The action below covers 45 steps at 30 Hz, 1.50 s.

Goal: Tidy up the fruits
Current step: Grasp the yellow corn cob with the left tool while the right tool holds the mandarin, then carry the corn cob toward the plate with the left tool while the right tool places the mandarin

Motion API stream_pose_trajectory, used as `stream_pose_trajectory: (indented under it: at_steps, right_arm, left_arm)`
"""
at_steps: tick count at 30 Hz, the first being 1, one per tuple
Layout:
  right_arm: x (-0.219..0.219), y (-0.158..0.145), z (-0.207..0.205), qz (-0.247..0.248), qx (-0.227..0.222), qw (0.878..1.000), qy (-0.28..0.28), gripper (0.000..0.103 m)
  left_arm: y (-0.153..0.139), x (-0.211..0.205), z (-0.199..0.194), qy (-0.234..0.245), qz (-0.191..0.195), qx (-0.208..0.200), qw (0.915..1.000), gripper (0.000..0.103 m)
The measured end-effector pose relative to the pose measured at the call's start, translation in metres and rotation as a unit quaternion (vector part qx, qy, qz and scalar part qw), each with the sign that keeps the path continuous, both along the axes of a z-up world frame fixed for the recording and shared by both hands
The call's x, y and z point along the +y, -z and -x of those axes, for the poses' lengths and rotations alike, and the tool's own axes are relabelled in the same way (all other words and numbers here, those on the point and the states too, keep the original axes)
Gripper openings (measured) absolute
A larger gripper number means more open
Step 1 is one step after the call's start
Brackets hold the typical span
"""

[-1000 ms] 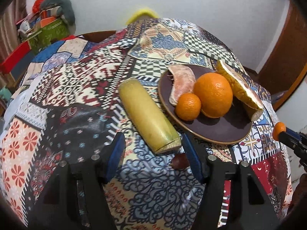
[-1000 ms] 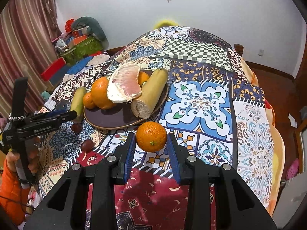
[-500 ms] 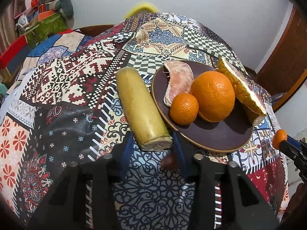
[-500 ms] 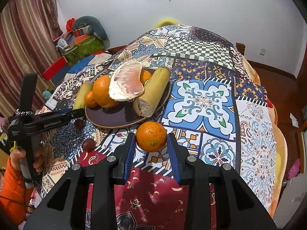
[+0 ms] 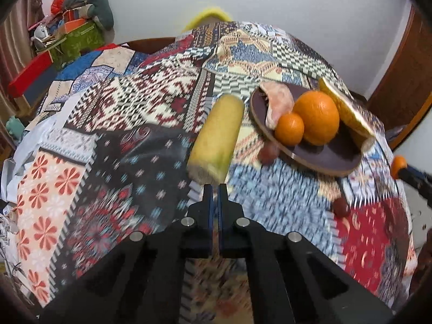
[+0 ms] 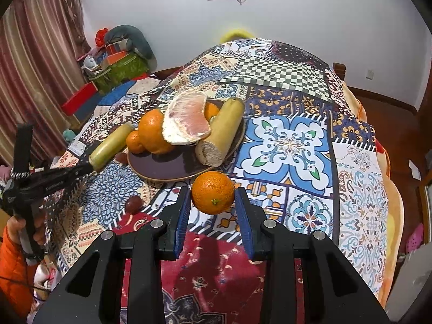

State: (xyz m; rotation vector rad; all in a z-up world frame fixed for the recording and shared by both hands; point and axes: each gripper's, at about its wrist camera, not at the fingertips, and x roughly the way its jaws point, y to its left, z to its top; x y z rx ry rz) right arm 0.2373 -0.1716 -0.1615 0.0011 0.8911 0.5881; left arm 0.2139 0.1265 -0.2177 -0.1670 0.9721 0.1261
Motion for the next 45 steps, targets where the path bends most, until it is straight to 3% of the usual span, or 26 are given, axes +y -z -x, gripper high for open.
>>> stream_pose_trajectory:
  at_steps: [4,8,16,20,23,32,38,45]
  right_arm:
    - [0.005,-0.002,0.003,-0.001,-0.003,1.0,-0.005,0.031]
    - [0.008,-0.003,0.003,0.0,-0.005,1.0,-0.009,0.031]
    - [0.009,0.001,-0.004,0.005,0.0,1.0,-0.007,0.031]
    - [0.008,0.002,-0.008,0.004,0.002,1.0,-0.004,0.031]
    - [0.008,0.004,-0.012,0.002,0.004,1.0,-0.002,0.031]
    - [0.013,0.009,-0.017,0.003,0.011,1.0,-0.008,0.031]
    - [0.017,0.01,-0.017,0.003,0.012,1.0,-0.014,0.031]
    - [0.02,0.008,-0.017,0.001,0.009,1.0,-0.019,0.031]
  left_arm:
    - [-0.002,-0.001,0.011,0.014,-0.011,0.012,0.9998,0.003]
    - [-0.011,-0.003,0.007,0.017,-0.018,-0.004,0.9997,0.02]
    - [-0.021,-0.003,-0.042,0.031,-0.03,-0.014,0.999,0.021]
    - [-0.015,0.003,-0.063,0.047,-0.018,0.001,0.9987,0.021]
    - [-0.008,0.002,-0.077,0.051,-0.035,0.01,0.998,0.03]
    - [0.014,-0.003,-0.102,0.068,-0.053,0.041,0.9954,0.041]
    - [0.022,0.0,-0.105,0.065,-0.054,0.045,0.9954,0.042]
    - [0.008,-0.002,-0.091,0.064,-0.053,0.028,0.9962,0.038]
